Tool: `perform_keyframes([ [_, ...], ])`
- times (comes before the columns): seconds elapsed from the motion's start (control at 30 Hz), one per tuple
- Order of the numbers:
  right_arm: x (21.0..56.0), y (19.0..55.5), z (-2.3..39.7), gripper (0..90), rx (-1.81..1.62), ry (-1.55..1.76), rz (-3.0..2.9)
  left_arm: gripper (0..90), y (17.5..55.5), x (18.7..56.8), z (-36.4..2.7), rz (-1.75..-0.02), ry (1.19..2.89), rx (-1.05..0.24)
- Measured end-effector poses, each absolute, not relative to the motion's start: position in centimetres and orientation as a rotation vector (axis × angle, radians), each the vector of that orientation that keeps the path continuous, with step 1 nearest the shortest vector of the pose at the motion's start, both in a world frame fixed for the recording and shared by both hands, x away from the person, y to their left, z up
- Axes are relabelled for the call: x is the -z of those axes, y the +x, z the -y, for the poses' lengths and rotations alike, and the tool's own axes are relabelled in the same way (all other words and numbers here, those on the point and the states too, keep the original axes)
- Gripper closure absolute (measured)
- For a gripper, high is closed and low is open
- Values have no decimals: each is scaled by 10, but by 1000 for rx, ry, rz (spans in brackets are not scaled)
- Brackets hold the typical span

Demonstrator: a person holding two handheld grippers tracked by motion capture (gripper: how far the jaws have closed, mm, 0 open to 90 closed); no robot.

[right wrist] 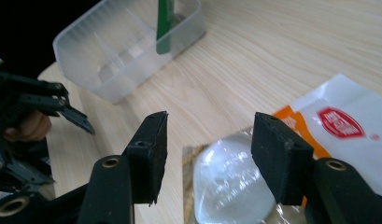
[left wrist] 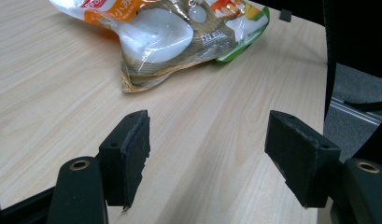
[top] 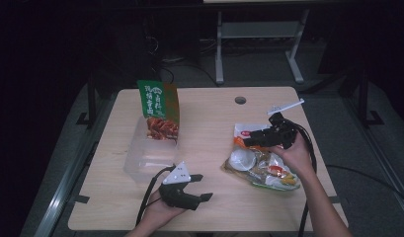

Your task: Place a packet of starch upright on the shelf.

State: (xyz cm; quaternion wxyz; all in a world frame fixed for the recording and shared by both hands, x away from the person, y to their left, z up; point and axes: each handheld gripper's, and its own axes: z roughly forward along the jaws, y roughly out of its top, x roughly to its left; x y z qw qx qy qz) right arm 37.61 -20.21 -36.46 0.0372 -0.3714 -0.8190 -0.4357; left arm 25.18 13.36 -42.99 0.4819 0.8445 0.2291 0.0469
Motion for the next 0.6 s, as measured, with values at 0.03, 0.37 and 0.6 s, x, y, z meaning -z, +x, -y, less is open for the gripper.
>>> perform_keyframes([
  [0.03, 365, 375, 204, 452, 1335, -1145, 2519, 309, 252, 430, -134, -556, 2060, -116],
  [0.37, 376, 362, 227, 452, 1360, -1189, 2489, 308, 252, 427, -137, -554, 2061, -127],
  [0.6, 380, 355, 240, 453, 1393, -1205, 2477, 309, 252, 428, -136, -558, 2064, -119],
])
